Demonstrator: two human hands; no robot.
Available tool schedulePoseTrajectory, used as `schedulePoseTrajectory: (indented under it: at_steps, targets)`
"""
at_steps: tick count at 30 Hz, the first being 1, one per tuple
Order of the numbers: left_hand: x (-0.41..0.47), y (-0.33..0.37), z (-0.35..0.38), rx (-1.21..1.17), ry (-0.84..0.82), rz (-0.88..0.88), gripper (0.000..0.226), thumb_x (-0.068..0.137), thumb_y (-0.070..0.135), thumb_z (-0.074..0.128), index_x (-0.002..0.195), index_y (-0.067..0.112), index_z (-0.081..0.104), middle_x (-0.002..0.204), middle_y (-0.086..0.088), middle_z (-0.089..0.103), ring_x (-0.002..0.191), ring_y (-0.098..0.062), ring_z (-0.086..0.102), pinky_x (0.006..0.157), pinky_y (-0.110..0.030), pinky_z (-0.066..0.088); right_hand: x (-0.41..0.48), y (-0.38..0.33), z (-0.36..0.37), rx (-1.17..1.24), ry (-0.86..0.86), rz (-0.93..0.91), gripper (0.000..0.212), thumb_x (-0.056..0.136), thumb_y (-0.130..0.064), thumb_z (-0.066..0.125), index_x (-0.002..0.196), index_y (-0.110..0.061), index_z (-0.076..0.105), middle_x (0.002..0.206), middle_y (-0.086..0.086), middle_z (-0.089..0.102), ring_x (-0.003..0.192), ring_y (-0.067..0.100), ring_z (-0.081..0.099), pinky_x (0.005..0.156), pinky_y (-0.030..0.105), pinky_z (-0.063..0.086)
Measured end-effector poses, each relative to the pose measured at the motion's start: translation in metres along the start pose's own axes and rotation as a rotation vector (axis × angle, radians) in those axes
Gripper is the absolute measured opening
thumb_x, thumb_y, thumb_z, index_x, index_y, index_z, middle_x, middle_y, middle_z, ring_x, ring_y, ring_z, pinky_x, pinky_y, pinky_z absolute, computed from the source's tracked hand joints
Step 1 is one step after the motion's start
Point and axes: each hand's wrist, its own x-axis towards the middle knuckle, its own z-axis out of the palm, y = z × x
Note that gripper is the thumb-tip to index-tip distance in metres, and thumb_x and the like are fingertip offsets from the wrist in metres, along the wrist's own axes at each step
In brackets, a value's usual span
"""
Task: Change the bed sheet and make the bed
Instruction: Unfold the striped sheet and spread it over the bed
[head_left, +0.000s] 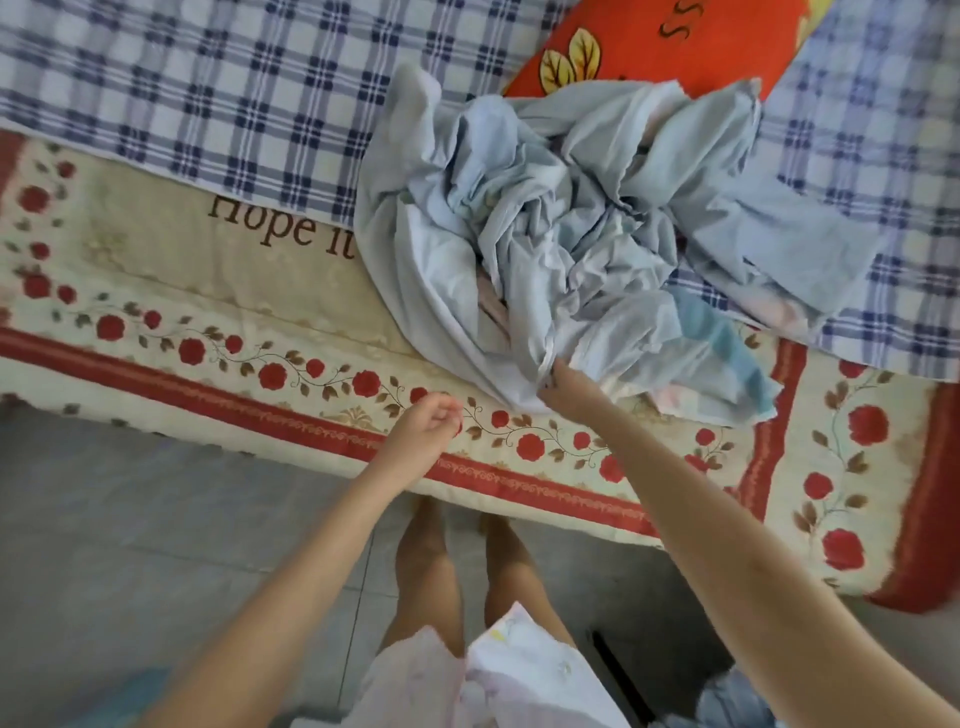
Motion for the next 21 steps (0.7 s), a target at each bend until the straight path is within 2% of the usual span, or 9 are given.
schedulePoseTrajectory:
  at_steps: [3,6,8,10,12,14,17,19,21]
  targets:
    - [-0.008,0.031,0.009,-0.024,0.012,0.047,0.027,0.096,0.025,0.051,0.123,0.020,0.052,0.122,0.008,0.052,0.118,-0.011,0.050,0.094,-0.022,0.038,-0.081,-0.021,0.009,0.017,-0.034,-0.192,0.009,0.098,-0.021,0.044,0.101,-0.013,0.046,0.078,0.005,0.055,0.070,0.021,0.055,0.057,0.031,0.044]
    - [-0.017,0.069,0.015,-0.042,0.062,0.069,0.048,0.092,0.032,0.056,0.137,0.025,0.041,0.126,0.007,0.035,0.117,-0.011,0.041,0.092,-0.027,0.036,-0.158,-0.032,-0.003,-0.181,0.039,-0.500,0.021,0.092,-0.019,0.048,0.072,-0.017,0.043,0.065,0.000,0.047,0.064,0.019,0.046,0.058,0.027,0.032]
    - [-0.027,0.099,0.016,-0.004,0.040,0.149,0.040,0.094,0.019,0.051,0.133,0.028,0.047,0.121,0.001,0.034,0.110,-0.015,0.044,0.088,-0.027,0.040,-0.194,-0.033,-0.029,-0.161,0.111,-0.655,0.022,0.084,-0.016,0.048,0.065,-0.007,0.048,0.062,0.006,0.049,0.061,0.019,0.042,0.063,0.029,0.030]
    - [-0.036,0.130,0.014,-0.057,0.002,0.198,0.029,0.094,0.008,0.045,0.112,0.023,0.063,0.113,-0.008,0.045,0.108,-0.026,0.050,0.083,-0.027,0.043,-0.216,-0.037,-0.072,0.004,0.193,-0.684,0.022,0.079,-0.017,0.043,0.059,-0.007,0.047,0.072,0.004,0.051,0.069,0.020,0.043,0.069,0.031,0.034]
    - [-0.050,0.167,0.010,-0.029,-0.011,0.208,0.024,0.097,0.017,0.046,0.111,0.010,0.065,0.121,-0.014,0.051,0.123,-0.030,0.045,0.095,-0.031,0.038,-0.246,-0.047,-0.126,0.183,0.289,-0.659,0.022,0.082,-0.013,0.042,0.061,-0.015,0.046,0.083,0.001,0.048,0.075,0.018,0.045,0.074,0.031,0.037]
    - [-0.065,0.204,0.000,0.040,0.074,0.292,0.027,0.095,0.033,0.047,0.106,0.013,0.062,0.130,-0.012,0.049,0.127,-0.031,0.040,0.105,-0.040,0.031,-0.280,-0.056,-0.172,0.242,0.369,-0.631,0.023,0.086,-0.013,0.038,0.065,-0.012,0.045,0.070,0.004,0.046,0.061,0.015,0.041,0.062,0.032,0.035]
    - [-0.095,0.262,-0.026,0.079,0.199,0.559,0.021,0.082,0.046,0.048,0.084,0.025,0.052,0.103,0.004,0.050,0.101,-0.015,0.050,0.094,-0.038,0.039,-0.331,-0.071,-0.225,0.301,0.565,-0.698,0.024,0.081,-0.018,0.036,0.066,0.000,0.043,0.058,0.000,0.038,0.052,0.010,0.033,0.052,0.030,0.027]
    - [-0.120,0.292,-0.046,0.168,0.154,0.815,0.034,0.083,0.045,0.051,0.075,0.012,0.052,0.090,0.012,0.043,0.081,-0.003,0.045,0.076,-0.023,0.037,-0.363,-0.078,-0.259,0.437,0.672,-0.753,0.020,0.078,-0.017,0.040,0.060,-0.010,0.045,0.053,-0.013,0.036,0.049,0.004,0.030,0.049,0.022,0.025]
    - [-0.156,0.325,-0.065,0.321,0.142,1.021,0.032,0.084,0.035,0.064,0.070,0.009,0.051,0.076,0.007,0.044,0.066,-0.006,0.042,0.059,-0.020,0.032,-0.409,-0.085,-0.290,0.414,0.799,-0.813,0.022,0.082,-0.020,0.050,0.060,-0.022,0.050,0.052,-0.016,0.039,0.051,0.001,0.033,0.049,0.018,0.027]
